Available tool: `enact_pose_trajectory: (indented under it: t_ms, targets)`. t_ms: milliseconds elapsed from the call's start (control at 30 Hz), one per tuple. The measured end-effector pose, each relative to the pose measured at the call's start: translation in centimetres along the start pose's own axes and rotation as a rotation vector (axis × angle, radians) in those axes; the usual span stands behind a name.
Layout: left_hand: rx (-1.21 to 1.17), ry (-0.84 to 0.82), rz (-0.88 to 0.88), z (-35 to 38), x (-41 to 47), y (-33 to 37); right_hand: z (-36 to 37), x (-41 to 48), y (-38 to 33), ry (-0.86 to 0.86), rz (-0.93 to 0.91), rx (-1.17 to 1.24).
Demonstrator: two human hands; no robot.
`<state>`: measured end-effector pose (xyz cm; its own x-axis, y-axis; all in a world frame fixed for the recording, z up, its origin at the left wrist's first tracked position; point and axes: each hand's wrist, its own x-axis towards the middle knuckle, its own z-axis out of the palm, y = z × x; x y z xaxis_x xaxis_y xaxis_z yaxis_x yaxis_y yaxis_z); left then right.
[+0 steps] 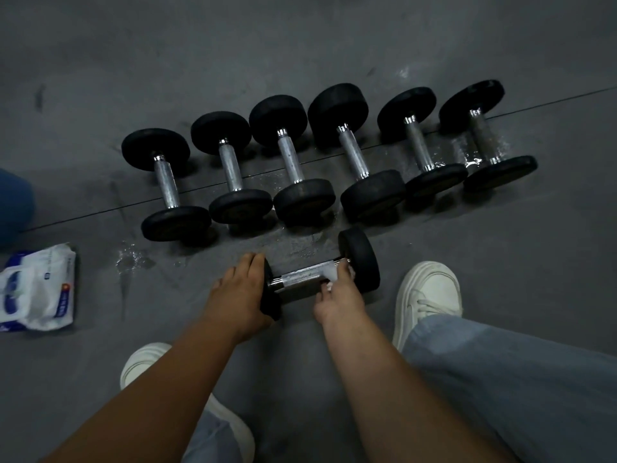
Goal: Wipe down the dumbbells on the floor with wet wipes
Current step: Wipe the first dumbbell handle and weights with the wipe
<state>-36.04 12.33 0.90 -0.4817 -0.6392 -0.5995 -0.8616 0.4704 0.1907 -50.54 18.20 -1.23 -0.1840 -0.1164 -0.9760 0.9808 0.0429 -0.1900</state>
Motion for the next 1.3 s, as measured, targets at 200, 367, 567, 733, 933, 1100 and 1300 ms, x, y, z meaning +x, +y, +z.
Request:
enact_pose_trajectory:
  t_ms: [200, 367, 567, 733, 933, 1100, 1300]
  targets:
    - [-0.002, -0.003, -0.008, 0.0, -0.1, 0.1, 0.8, 0.9, -0.4, -0.043, 0.009, 0.045]
    - [0.004, 0.002, -0.004, 0.2, -0.1, 0.1, -0.6, 0.7, 0.4, -0.063, 0.025, 0.016]
    - [0.006, -0.011, -0.006, -0.1, 0.0, 0.1, -2.0, 1.6, 0.7, -0.058, 0.035, 0.078]
    - [0.01, -0.01, -0.003, 0.0, 0.0, 0.0, -2.6, 2.4, 1.1, 0.038, 0.035, 0.04]
    - [0.017, -0.006, -0.002, 0.0, 0.1, 0.1, -1.7, 1.4, -0.1, -0.064, 0.133, 0.161]
    - [0.0, -0.01, -0.012, -0.1, 0.0, 0.1, 0.1, -0.9, -0.1, -0.04, -0.004, 0.172]
    - [-0.017, -0.001, -0.016, -0.1, -0.1, 0.2, -0.4, -0.2, 0.6, -0.016, -0.025, 0.147]
